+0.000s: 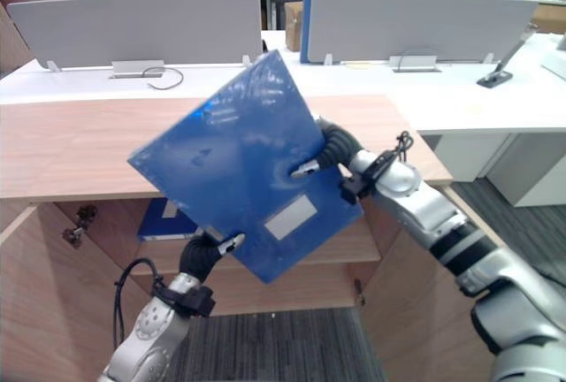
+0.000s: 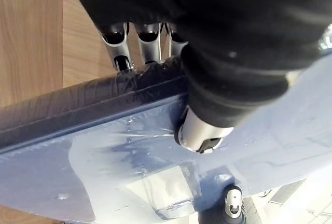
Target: Walk over to the cabinet, pick up the folder, carry it to the office cabinet, place the folder inside the office cabinet, then close the office cabinet door
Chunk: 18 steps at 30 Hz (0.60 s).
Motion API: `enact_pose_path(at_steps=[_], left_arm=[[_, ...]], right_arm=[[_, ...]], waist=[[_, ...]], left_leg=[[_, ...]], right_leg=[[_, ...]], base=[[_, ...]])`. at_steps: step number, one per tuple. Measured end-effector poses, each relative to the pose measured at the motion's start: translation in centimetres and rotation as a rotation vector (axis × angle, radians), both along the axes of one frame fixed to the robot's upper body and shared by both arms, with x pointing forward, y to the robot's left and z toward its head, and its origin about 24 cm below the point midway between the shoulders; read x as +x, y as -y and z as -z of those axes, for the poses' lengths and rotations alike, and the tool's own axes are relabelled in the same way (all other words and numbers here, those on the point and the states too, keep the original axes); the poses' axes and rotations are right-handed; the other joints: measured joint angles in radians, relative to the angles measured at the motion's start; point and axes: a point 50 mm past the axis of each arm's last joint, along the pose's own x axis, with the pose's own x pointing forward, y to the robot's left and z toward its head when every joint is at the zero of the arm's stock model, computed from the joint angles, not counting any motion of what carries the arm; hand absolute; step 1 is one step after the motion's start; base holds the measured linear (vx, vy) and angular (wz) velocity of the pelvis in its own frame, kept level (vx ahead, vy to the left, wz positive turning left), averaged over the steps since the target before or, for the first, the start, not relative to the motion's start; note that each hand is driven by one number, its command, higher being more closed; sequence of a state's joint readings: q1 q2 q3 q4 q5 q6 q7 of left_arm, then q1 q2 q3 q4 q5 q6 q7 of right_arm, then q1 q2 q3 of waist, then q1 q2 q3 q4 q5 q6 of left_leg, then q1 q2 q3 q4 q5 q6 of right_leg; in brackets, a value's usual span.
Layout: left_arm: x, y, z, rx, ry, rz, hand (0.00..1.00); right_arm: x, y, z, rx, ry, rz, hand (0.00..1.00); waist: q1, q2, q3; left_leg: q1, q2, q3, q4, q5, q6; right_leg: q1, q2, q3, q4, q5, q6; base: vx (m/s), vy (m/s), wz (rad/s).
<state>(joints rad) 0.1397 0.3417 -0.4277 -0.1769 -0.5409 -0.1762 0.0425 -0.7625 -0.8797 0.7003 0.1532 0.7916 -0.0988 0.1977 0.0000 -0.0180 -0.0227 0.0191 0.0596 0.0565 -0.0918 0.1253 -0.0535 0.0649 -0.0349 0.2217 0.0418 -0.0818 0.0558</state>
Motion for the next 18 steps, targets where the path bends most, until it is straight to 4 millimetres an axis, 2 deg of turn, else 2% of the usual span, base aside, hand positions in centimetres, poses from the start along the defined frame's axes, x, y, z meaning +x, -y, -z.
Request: enact_pose_path(at_steps=[5,6,13,17,18], left_arm=[[0.1,-0.4,0.4,0.058,-0.008,0.025,1.0],[0.1,-0.5,0.5,0.075,-0.011,0.029,0.0],[0.6,-0.7,0.6,0.159,-0.005,0.161,0.0],[0.6,-0.9,2.2,0.178,-0.08,0.311,0.0],[0.4,-1.0,3.2,0.191,-0.124,0.365,0.0]], right_arm=[[-0.2,0.7,1.4,-0.01,-0.129,-0.018,1.0],[-0.3,1.0,1.8,-0.013,-0.158,-0.022,1.0],[-0.2,1.9,3.5,0.0,-0.253,-0.002,1.0],[-0.8,2.1,5.3,-0.006,-0.315,-0.007,1.0],[-1.1,2.1,6.2,-0.02,-0.342,-0.012,1.0]], waist=[[0.005,-0.014,-0.001],[0.006,-0.017,-0.002],[0.014,-0.027,-0.003],[0.013,-0.031,-0.004],[0.012,-0.034,-0.003]], left_leg=[[-0.001,0.0,-0.002,0.0,0.001,0.0],[-0.002,0.0,-0.004,0.0,0.001,0.0],[-0.006,-0.001,-0.015,0.0,0.006,-0.001],[-0.007,0.0,-0.015,0.0,0.007,-0.001],[-0.007,0.0,-0.014,-0.001,0.007,-0.001]], right_leg=[[0.001,0.0,-0.002,-0.002,0.001,0.0],[0.001,0.0,-0.004,-0.003,0.001,0.0],[0.004,-0.002,-0.019,-0.007,0.002,-0.002],[0.004,-0.001,-0.02,-0.008,0.003,-0.002],[0.004,-0.001,-0.02,-0.008,0.003,-0.002]], base=[[0.0,0.005,0.01],[0.0,0.022,0.04],[0.0,0.016,0.05],[0.0,0.0,0.0],[0.0,0.0,0.0]])
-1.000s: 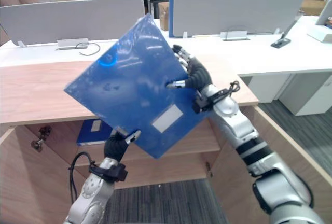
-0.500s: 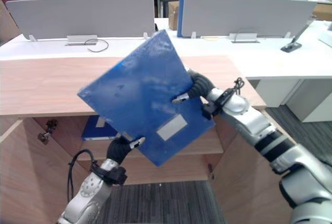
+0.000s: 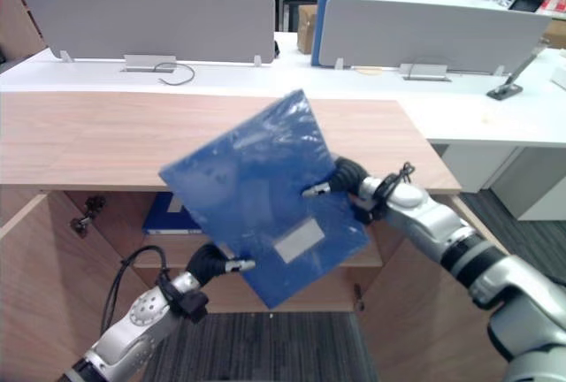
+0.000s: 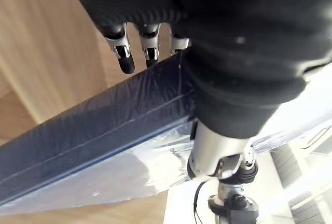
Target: Walk over to the cabinet, pick up the folder, carry it to the office cabinet, place the folder inside the office cabinet, then close the office cabinet door
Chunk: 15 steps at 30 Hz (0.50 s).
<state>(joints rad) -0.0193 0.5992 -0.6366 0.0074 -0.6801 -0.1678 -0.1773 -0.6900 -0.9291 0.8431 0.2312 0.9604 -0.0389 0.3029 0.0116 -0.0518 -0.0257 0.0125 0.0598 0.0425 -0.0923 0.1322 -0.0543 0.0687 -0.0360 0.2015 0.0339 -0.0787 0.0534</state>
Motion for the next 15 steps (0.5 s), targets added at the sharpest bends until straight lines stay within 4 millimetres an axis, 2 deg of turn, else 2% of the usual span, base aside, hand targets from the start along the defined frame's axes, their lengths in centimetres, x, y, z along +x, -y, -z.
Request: enact_pose_path(at_steps=[2,5,7,9,11,13,15], left_arm=[[-0.5,-0.2,1.6,0.044,-0.065,0.065,0.0],[-1.7,-0.6,5.1,0.078,-0.219,0.123,0.0],[-2.4,-0.9,7.1,0.093,-0.314,0.12,0.0],[-3.4,-1.6,9.5,0.121,-0.427,0.069,0.0],[-5.3,-3.1,12.8,0.209,-0.583,-0.026,0.0],[-7.1,-4.8,15.0,0.275,-0.717,-0.154,0.0],[-8.6,-6.3,16.3,0.293,-0.814,-0.293,0.0]], right_arm=[[-0.7,0.0,1.6,-0.016,-0.054,-0.004,1.0],[-2.1,0.0,4.2,-0.024,-0.128,-0.004,1.0],[-2.7,0.5,4.8,-0.001,-0.144,0.016,1.0],[-3.0,1.2,4.0,0.068,-0.112,0.049,1.0],[-3.3,1.4,1.9,0.176,-0.031,0.058,1.0],[-3.5,1.6,0.1,0.261,0.059,0.064,1.0],[-4.1,1.8,-0.2,0.306,0.102,0.083,1.0]], waist=[[-0.005,-0.008,0.001],[-0.014,-0.021,0.005],[-0.018,-0.023,0.007],[-0.025,-0.024,0.008],[-0.046,-0.027,0.009],[-0.062,-0.035,0.014],[-0.065,-0.041,0.015]], left_leg=[[0.0,0.001,0.001,-0.001,0.001,-0.001],[0.0,0.002,0.005,-0.001,0.001,-0.001],[-0.005,0.003,0.011,-0.001,0.001,-0.001],[-0.013,0.004,0.021,-0.002,0.001,-0.001],[-0.012,0.005,0.029,-0.002,0.0,-0.002],[-0.01,0.01,0.045,-0.002,-0.002,-0.004],[-0.01,0.014,0.057,-0.001,-0.005,-0.008]], right_leg=[[-0.001,0.001,0.0,0.0,0.0,0.0],[-0.004,0.001,0.005,0.001,0.0,-0.001],[-0.013,0.002,0.012,0.001,0.0,0.0],[-0.029,0.003,0.021,0.006,0.0,0.0],[-0.034,0.005,0.028,0.008,0.0,0.0],[-0.042,0.011,0.046,0.014,0.001,-0.001],[-0.05,0.016,0.058,0.017,0.002,-0.003]], base=[[0.0,0.0,0.0],[0.0,0.005,-0.04],[0.0,0.004,-0.09],[0.0,0.012,-0.13],[0.01,0.019,-0.13],[0.01,0.021,-0.23],[0.0,0.016,-0.21]])
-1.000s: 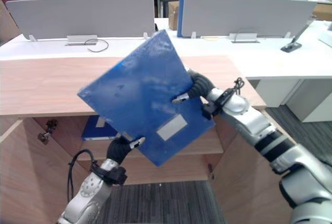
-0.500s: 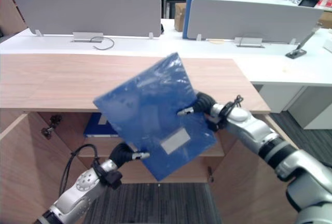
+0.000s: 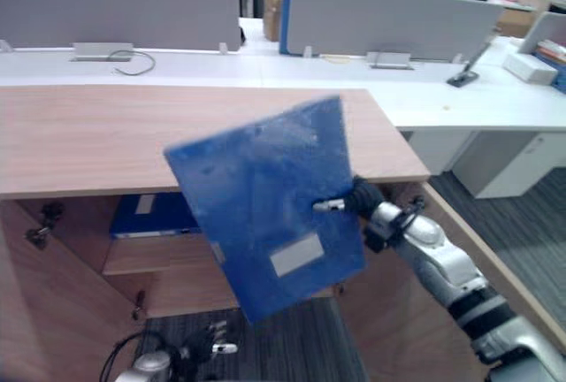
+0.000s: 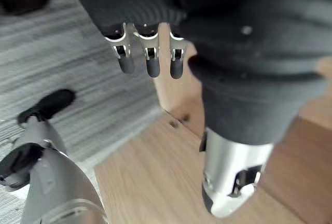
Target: Walk over to the cabinet, pick up the folder, carry it to the office cabinet, place the folder inside the office cabinet, then close the office cabinet door
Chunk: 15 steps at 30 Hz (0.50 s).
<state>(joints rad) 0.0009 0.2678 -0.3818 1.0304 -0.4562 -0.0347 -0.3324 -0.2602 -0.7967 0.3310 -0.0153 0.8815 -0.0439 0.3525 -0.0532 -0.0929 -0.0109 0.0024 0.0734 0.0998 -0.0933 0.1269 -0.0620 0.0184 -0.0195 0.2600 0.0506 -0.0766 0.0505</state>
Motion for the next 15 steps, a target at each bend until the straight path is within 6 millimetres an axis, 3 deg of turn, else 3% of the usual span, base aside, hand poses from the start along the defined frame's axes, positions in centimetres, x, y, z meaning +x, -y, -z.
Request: enact_pose_path(at_steps=[3,8,11,15], left_arm=[[-2.7,-2.2,1.1,0.119,-0.105,-0.124,0.0],[-5.5,-4.8,1.3,0.233,-0.175,-0.213,0.0],[-7.0,-5.3,1.4,0.246,-0.208,-0.28,0.0],[-8.9,-5.3,1.7,0.278,-0.254,-0.335,0.0]], right_arm=[[-2.0,-0.3,3.2,0.006,-0.08,0.009,1.0],[-7.8,-2.7,11.9,-0.071,-0.391,-0.031,1.0],[-8.8,-3.1,13.7,-0.101,-0.424,0.032,1.0],[-9.5,-3.6,15.4,-0.406,-0.34,0.089,1.0]], waist=[[-0.01,-0.002,-0.001],[-0.008,0.002,0.003],[-0.018,0.008,0.005],[-0.014,0.019,0.012]], left_leg=[[0.001,0.0,0.0,0.002,-0.005,-0.004],[0.002,-0.002,0.0,0.005,-0.012,-0.007],[0.004,-0.007,-0.006,0.005,-0.017,-0.008],[0.0,-0.021,-0.038,0.005,-0.022,-0.004]], right_leg=[[0.001,0.0,0.001,-0.002,0.001,0.0],[0.001,-0.002,0.002,-0.007,0.002,0.001],[0.002,-0.008,0.002,-0.009,0.001,0.001],[0.006,-0.018,-0.01,-0.015,-0.001,0.003]], base=[[0.01,0.029,-0.02],[0.01,0.036,-0.01],[0.0,0.046,-0.04],[0.02,0.048,0.07]])
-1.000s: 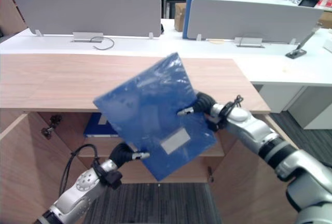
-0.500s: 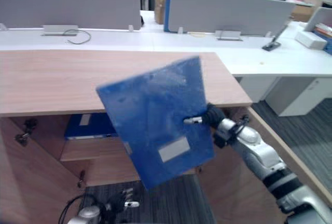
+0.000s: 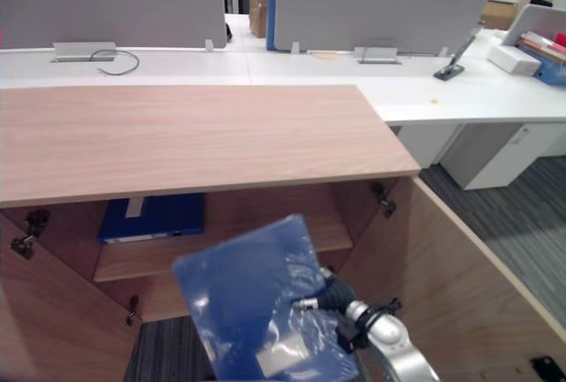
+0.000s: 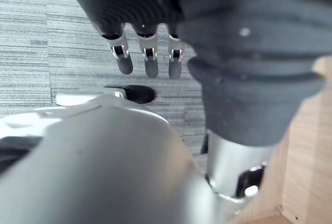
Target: Walk over to the cabinet, pick up the folder, carry it to the office cabinet, place the folder inside the office cabinet, then close the office cabinet door
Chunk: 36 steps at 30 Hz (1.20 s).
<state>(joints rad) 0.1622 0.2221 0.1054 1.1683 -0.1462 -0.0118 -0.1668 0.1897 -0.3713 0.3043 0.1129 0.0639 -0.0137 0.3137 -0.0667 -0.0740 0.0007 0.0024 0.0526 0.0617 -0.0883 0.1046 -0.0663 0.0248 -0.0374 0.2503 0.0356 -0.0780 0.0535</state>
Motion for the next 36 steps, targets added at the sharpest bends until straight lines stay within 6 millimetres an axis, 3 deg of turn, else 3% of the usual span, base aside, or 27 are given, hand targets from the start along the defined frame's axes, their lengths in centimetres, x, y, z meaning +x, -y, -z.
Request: enact_pose_path(at_steps=[5,12,15,17,19,21,24,26,30,36], left_arm=[[0.5,0.6,-0.1,0.046,0.018,0.05,0.0],[2.2,1.6,-0.3,0.082,0.073,0.141,0.0],[4.9,2.0,-0.9,0.105,0.161,0.185,0.0],[7.4,2.2,-1.5,0.117,0.234,0.168,0.0],[8.6,2.3,-2.0,0.127,0.285,0.11,0.0],[9.2,2.4,-2.4,0.133,0.322,0.061,0.0],[9.5,2.3,-2.6,0.149,0.344,0.018,0.0],[9.9,2.3,-2.8,0.156,0.355,0.009,0.0],[10.2,2.4,-2.9,0.155,0.358,-0.021,0.0],[11.5,2.8,-3.5,0.149,0.4,-0.065,0.0]], right_arm=[[1.4,-0.5,2.2,-0.282,0.046,-0.044,1.0],[4.9,0.4,4.2,-0.473,-0.026,-0.061,1.0],[6.9,1.6,3.9,-0.42,-0.086,0.065,1.0],[9.0,1.7,2.3,-0.233,-0.078,0.237,1.0],[10.5,1.1,0.4,0.041,-0.046,0.415,1.0],[12.3,0.0,-3.6,0.519,0.027,0.574,1.0],[14.0,-0.1,-8.2,0.932,0.125,0.656,1.0],[14.1,0.9,-8.7,1.061,0.136,0.716,1.0],[14.0,2.6,-11.9,1.332,0.262,0.777,1.0],[14.5,5.1,-14.7,1.545,0.392,0.89,1.0]], waist=[[0.009,0.025,0.013],[0.044,0.058,0.047],[0.073,0.069,0.141],[0.09,0.071,0.211],[0.109,0.071,0.26],[0.118,0.082,0.28],[0.125,0.083,0.293],[0.138,0.083,0.31],[0.144,0.087,0.369],[0.15,0.091,0.4]], left_leg=[[0.0,-0.015,-0.018,0.0,-0.002,0.006],[-0.001,-0.042,-0.057,0.0,0.003,0.023],[-0.019,-0.05,-0.084,0.028,0.004,0.03],[-0.146,-0.046,-0.104,0.179,-0.039,0.029],[-0.237,-0.043,-0.107,0.339,-0.105,0.031],[-0.346,-0.043,-0.106,0.55,-0.206,0.031],[-0.461,-0.04,-0.105,0.717,-0.281,0.032],[-0.527,-0.042,-0.105,0.796,-0.312,0.031],[-0.662,-0.048,-0.105,0.954,-0.359,0.034],[-0.835,-0.075,-0.128,1.147,-0.409,0.027]], right_leg=[[0.01,-0.014,-0.018,-0.003,-0.007,0.006],[0.034,-0.04,-0.057,-0.014,-0.017,0.017],[0.037,-0.045,-0.089,0.014,-0.025,0.02],[-0.068,-0.03,-0.11,0.145,-0.053,0.022],[-0.148,-0.02,-0.111,0.291,-0.113,0.017],[-0.238,-0.01,-0.111,0.469,-0.208,0.011],[-0.347,-0.002,-0.111,0.634,-0.289,0.007],[-0.412,-0.002,-0.111,0.725,-0.326,0.006],[-0.539,-0.005,-0.113,0.898,-0.394,0.015],[-0.693,-0.02,-0.135,1.105,-0.487,0.018]], base=[[0.02,0.04,0.1],[0.04,0.043,0.18],[0.0,0.028,0.32],[-0.1,-0.008,0.3],[-0.13,-0.023,0.07],[-0.22,-0.029,-0.01],[-0.22,0.006,0.01],[-0.2,0.011,0.09],[-0.11,0.039,0.11],[-0.03,0.045,0.21]])
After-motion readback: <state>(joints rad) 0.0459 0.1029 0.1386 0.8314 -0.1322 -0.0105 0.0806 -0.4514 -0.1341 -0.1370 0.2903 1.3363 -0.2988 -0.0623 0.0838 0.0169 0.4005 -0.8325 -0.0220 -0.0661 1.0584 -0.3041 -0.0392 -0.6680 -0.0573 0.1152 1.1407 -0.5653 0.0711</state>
